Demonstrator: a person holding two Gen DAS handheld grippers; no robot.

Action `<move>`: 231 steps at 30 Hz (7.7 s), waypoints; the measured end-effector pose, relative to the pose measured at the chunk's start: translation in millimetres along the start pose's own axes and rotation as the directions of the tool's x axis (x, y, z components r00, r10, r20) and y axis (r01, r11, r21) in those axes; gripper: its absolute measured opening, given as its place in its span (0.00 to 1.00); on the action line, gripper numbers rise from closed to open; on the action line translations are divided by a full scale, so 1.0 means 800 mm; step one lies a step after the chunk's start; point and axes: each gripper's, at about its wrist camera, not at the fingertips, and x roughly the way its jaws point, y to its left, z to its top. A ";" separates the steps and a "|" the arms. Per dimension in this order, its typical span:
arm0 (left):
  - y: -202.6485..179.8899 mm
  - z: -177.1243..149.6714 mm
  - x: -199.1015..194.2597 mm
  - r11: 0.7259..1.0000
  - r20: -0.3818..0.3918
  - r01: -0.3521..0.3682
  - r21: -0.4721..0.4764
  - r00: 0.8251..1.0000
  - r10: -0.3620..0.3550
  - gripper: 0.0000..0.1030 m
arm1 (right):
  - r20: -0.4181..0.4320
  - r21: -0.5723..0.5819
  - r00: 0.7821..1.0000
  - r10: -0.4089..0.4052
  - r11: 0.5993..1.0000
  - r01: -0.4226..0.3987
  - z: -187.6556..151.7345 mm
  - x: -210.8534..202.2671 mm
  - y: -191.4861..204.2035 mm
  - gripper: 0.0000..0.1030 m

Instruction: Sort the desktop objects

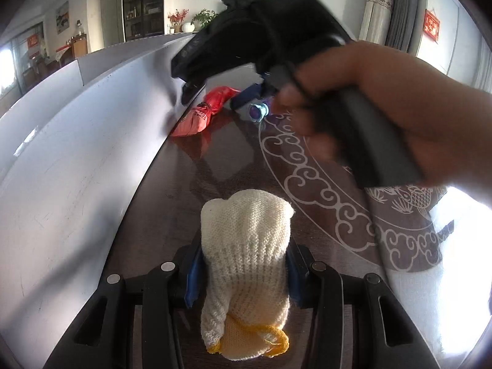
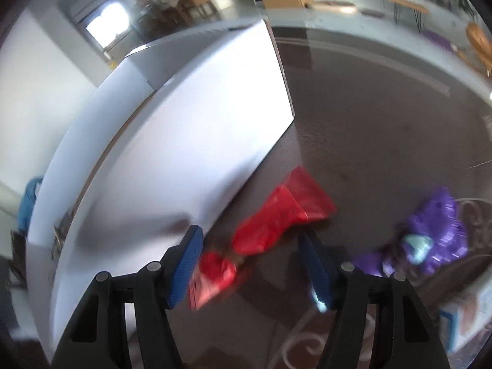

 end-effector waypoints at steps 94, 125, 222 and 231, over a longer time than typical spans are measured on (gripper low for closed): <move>-0.094 0.023 0.046 0.983 -0.079 0.053 0.175 0.996 -0.040 1.00 | 0.181 0.078 0.890 -0.418 0.908 0.411 -0.349 -0.209 -0.124 0.97; -0.093 0.023 0.046 0.983 -0.078 0.052 0.174 0.996 -0.039 1.00 | 0.180 0.079 0.892 -0.415 0.910 0.408 -0.350 -0.209 -0.124 0.98; 0.359 0.020 -0.159 0.942 -0.088 -0.149 -0.301 0.988 0.128 0.52 | -0.023 -0.382 0.978 0.207 0.902 -0.200 -0.154 -0.106 0.337 0.22; 0.328 0.012 -0.161 0.945 -0.067 -0.168 -0.279 0.986 0.155 0.81 | 0.036 -0.343 0.976 0.215 0.920 -0.190 -0.174 -0.098 0.307 0.66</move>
